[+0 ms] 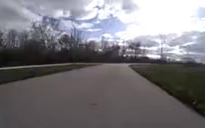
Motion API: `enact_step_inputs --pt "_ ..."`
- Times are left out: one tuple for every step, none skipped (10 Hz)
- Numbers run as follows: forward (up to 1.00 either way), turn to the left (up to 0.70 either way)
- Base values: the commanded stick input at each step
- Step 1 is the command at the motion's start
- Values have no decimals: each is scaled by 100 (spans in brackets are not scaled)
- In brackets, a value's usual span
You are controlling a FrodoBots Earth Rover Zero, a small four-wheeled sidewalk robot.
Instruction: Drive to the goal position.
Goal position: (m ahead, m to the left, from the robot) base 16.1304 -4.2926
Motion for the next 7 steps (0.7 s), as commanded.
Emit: enact_step_inputs --pt "100 -38" --pt "100 -38" --pt "100 -39" --pt "100 -27" --pt "100 0" --pt "100 0" --pt "100 0"
